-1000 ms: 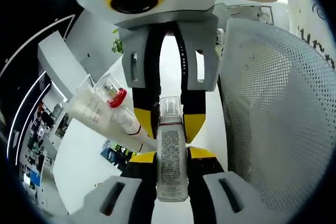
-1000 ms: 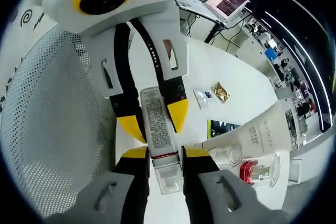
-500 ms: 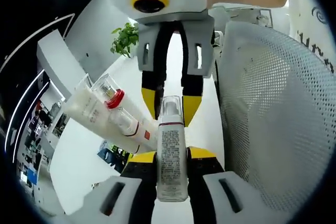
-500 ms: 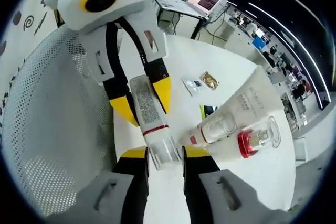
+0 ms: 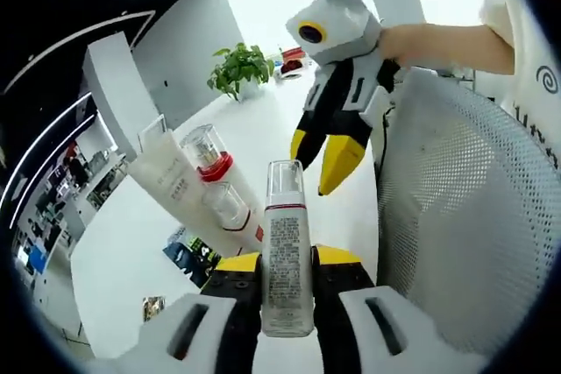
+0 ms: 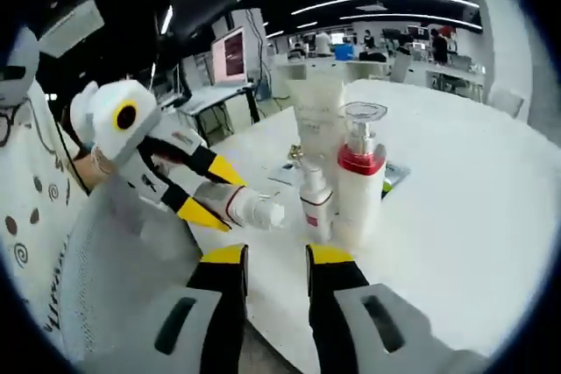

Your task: Arrange the skincare products in the storage area until every visible bottle or jar stands upright without overlapping.

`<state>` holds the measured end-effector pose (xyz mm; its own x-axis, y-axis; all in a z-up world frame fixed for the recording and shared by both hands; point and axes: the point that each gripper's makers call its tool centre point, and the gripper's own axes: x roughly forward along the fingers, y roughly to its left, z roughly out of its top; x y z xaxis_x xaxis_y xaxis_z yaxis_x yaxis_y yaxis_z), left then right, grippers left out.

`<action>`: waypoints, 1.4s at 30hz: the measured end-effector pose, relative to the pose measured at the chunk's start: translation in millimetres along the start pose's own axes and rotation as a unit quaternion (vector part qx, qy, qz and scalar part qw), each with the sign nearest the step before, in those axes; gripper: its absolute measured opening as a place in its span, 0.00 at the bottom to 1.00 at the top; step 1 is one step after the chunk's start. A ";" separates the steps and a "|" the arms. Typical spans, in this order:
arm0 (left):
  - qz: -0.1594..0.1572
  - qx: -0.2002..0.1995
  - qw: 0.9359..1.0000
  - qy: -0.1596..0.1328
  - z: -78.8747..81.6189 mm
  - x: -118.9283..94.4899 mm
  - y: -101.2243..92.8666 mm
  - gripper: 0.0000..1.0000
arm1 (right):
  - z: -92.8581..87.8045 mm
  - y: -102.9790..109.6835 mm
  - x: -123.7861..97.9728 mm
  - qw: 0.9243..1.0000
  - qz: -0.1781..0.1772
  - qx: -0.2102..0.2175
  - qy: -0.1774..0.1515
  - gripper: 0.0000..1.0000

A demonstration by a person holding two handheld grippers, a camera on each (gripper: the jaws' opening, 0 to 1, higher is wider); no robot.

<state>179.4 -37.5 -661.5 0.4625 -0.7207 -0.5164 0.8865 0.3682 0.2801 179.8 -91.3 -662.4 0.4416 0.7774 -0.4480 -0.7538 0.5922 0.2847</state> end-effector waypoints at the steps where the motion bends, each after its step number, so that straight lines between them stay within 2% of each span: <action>1: 0.001 -0.011 1.000 -0.006 2.1 -0.5 0.9 0.17 | 1.2 2.3 -0.6 1.000 0.008 0.010 -0.010 0.27; 6: -0.015 -0.044 0.999 -0.022 6.9 -1.2 -1.8 0.17 | 16.6 5.8 -1.0 0.993 0.022 0.083 -0.080 0.30; 8: -0.019 -0.041 0.999 -0.027 9.3 -0.9 -4.6 0.17 | 22.8 8.8 -0.4 0.989 0.031 0.102 -0.102 0.30; 10: -0.023 -0.052 0.998 -0.032 11.9 -0.9 -6.1 0.17 | 22.0 7.4 1.3 0.989 0.022 0.108 -0.102 0.30; 12: -0.017 -0.055 0.998 -0.037 13.8 -1.6 -2.9 0.17 | 24.5 12.5 2.9 0.986 0.032 0.124 -0.108 0.29; 14: -0.020 -0.066 0.997 -0.045 16.4 -2.8 -2.2 0.17 | 35.0 18.2 2.1 0.979 0.048 0.145 -0.135 0.29; 17: -0.022 -0.073 0.995 -0.058 21.3 -4.4 -2.4 0.17 | 42.4 18.6 2.3 0.971 0.054 0.174 -0.156 0.29; 18: -0.023 -0.079 0.995 -0.063 22.7 -5.0 -1.8 0.17 | 42.9 19.3 2.7 0.971 0.055 0.173 -0.158 0.29; 22: -0.026 -0.083 0.993 -0.084 30.6 -8.0 -1.6 0.17 | 51.3 23.9 3.3 0.960 0.074 0.199 -0.181 0.28; 25: -0.036 -0.100 0.989 -0.098 36.5 -9.1 -4.5 0.17 | 56.4 18.5 -0.8 0.958 0.068 0.198 -0.197 0.26; 27: -0.039 -0.100 0.989 -0.103 37.9 -9.8 -4.0 0.17 | 63.4 19.7 -5.0 0.948 0.082 0.219 -0.217 0.24; 29: -0.046 -0.116 0.986 -0.110 40.5 -10.5 -4.6 0.17 | 63.4 19.1 -5.4 0.947 0.078 0.222 -0.221 0.24; 35: -0.052 -0.118 0.986 -0.106 37.7 -8.9 -6.3 0.17 | 69.6 27.1 -6.6 0.943 0.085 0.221 -0.234 0.22; 38: -0.057 -0.124 0.986 -0.101 36.2 -7.8 -8.0 0.17 | 74.2 31.5 -6.2 0.947 0.081 0.200 -0.239 0.22; 40: -0.058 -0.127 0.986 -0.096 33.9 -7.2 -8.4 0.17 | 75.9 35.0 -5.1 0.955 0.075 0.166 -0.234 0.22; 42: -0.061 -0.127 0.986 -0.089 31.3 -6.4 -9.8 0.17 | 78.5 41.8 -4.3 0.960 0.081 0.142 -0.229 0.22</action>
<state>167.4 -54.8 -635.6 0.3631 -0.8522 -0.3767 0.9203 0.3912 0.0020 184.6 -53.3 -582.0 0.5454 0.8379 0.0221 -0.6966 0.4385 0.5679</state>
